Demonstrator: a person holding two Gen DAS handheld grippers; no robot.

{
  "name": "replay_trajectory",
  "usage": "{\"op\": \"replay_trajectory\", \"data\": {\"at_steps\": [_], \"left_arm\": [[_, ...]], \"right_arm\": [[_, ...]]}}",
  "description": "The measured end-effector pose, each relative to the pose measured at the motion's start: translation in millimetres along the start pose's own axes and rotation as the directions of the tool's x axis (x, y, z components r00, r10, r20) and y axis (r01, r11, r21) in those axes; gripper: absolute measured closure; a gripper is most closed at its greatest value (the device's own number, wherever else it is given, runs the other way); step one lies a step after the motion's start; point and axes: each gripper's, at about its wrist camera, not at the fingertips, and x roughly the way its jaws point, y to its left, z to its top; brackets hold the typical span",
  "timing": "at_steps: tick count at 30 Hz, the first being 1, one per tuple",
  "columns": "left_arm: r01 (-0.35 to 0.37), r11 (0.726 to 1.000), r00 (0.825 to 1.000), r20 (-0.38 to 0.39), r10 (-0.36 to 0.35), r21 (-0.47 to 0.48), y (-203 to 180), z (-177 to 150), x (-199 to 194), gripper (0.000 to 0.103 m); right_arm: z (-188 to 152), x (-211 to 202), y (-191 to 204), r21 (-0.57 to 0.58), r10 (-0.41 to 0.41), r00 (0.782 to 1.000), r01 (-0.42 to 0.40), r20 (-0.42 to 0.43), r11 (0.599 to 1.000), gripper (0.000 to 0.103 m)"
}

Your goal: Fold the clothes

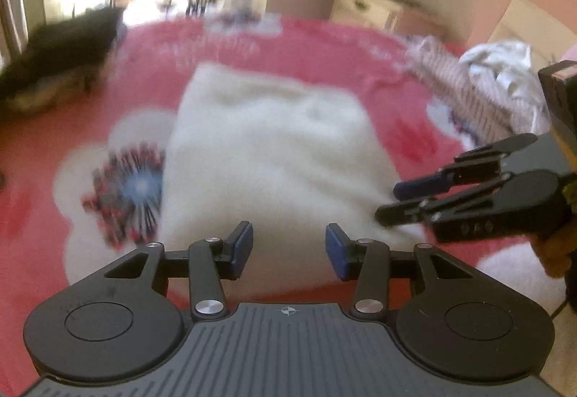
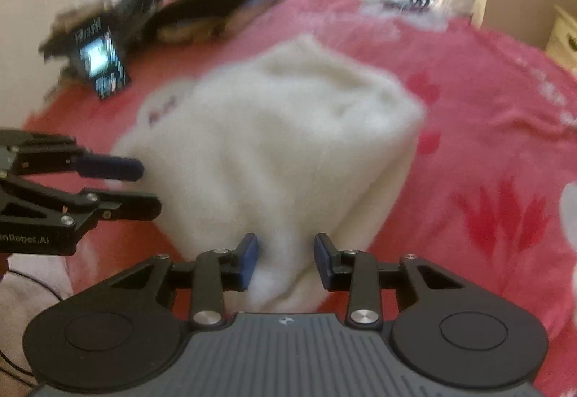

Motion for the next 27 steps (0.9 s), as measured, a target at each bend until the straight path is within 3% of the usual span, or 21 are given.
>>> {"op": "replay_trajectory", "data": {"at_steps": [5,9,13,17,22,27], "left_arm": [[-0.008,0.999,1.0,0.019,0.009,-0.04,11.9,26.9,24.5,0.059],[-0.014,0.996,0.999,-0.035,0.011,-0.089,17.4,23.1,59.5,0.059],[-0.02,0.997,1.0,-0.012,0.019,-0.073,11.8,16.7,60.8,0.058],[0.004,0.992,1.0,-0.014,-0.006,-0.128,21.7,25.3,54.8,0.058],[0.022,0.991,0.997,0.08,-0.012,-0.132,28.2,53.7,43.4,0.058],[-0.015,0.992,0.999,0.04,0.02,-0.125,36.5,87.5,89.4,0.059]], "right_arm": [[34.8,2.3,-23.8,0.053,-0.07,0.992,0.064,0.105,0.997,0.07],[26.3,49.6,-45.6,0.118,-0.107,0.994,0.102,0.032,0.988,0.073],[3.3,66.3,-69.0,0.267,-0.053,0.998,0.04,0.041,0.963,0.071],[10.7,58.2,-68.2,0.242,-0.052,0.998,0.041,0.04,0.969,0.07],[30.0,29.8,-63.5,0.219,-0.103,0.987,0.075,0.12,0.973,0.07],[52.5,28.5,-64.2,0.211,-0.11,0.974,0.066,0.199,0.975,0.071]]}}
